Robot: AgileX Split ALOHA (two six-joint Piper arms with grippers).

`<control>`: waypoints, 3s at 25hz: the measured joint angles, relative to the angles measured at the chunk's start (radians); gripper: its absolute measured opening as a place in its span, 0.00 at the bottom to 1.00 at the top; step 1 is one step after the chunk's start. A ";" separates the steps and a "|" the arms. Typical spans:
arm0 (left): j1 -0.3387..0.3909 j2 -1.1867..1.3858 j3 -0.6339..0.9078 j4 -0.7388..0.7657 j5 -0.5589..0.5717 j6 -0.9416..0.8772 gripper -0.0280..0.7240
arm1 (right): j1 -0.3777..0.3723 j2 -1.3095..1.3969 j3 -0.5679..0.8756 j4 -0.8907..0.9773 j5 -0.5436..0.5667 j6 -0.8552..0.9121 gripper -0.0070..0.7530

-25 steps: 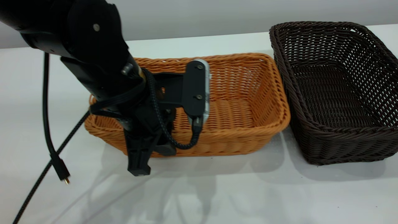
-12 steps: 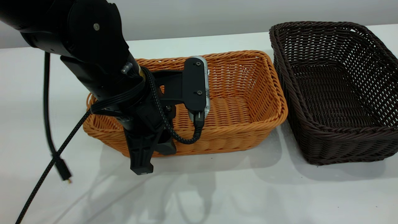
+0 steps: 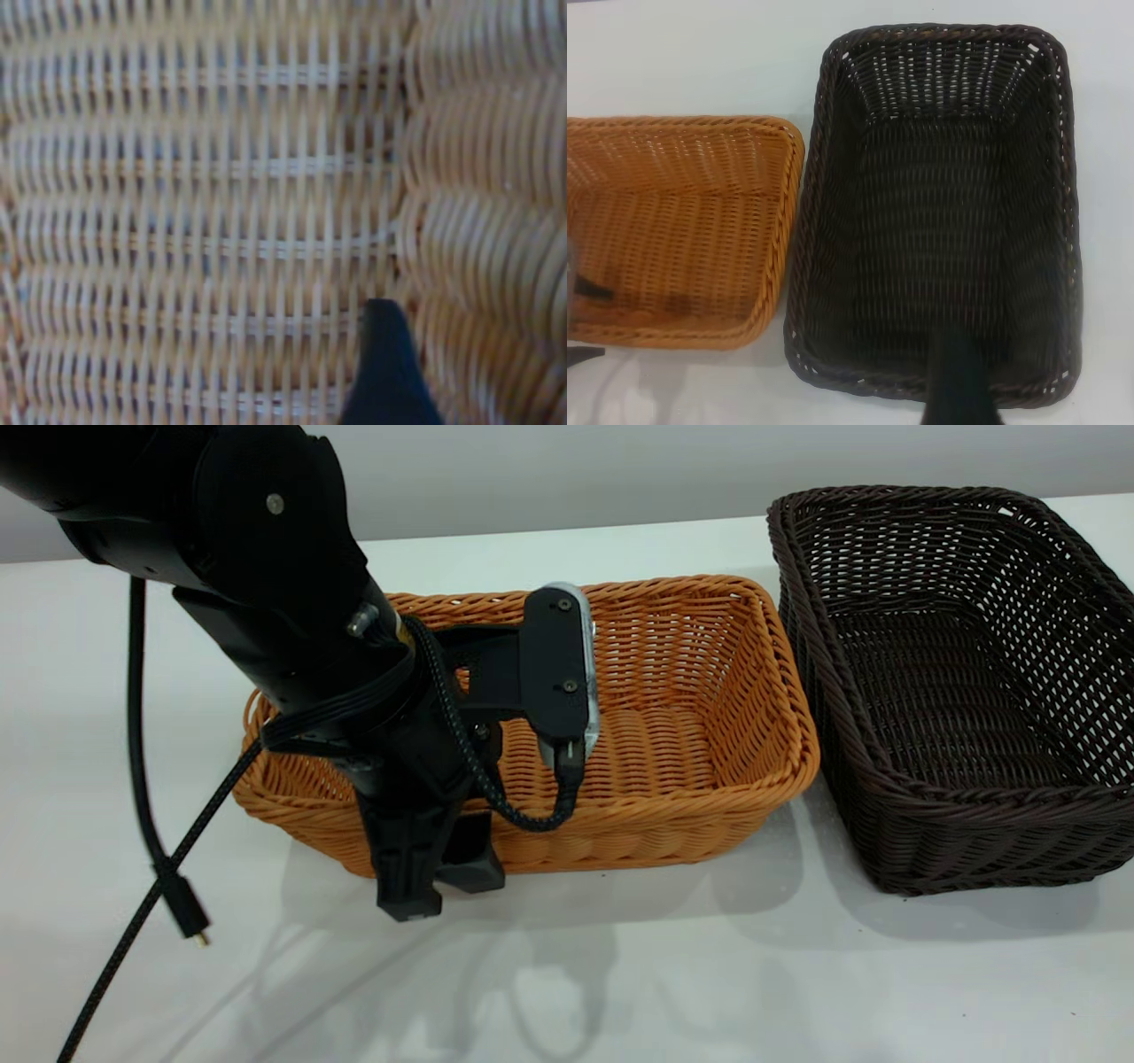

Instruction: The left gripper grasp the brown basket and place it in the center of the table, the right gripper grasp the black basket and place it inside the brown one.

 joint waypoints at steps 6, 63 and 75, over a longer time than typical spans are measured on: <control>0.000 -0.024 0.000 0.010 0.021 -0.027 0.70 | 0.000 0.000 0.000 0.000 0.000 0.000 0.55; -0.048 -0.649 0.000 -0.214 0.249 -0.274 0.71 | 0.078 0.255 0.405 0.356 -0.348 0.920 0.55; -0.048 -0.649 0.000 -0.214 0.249 -0.275 0.71 | 0.351 0.552 0.397 0.365 -0.637 1.095 0.55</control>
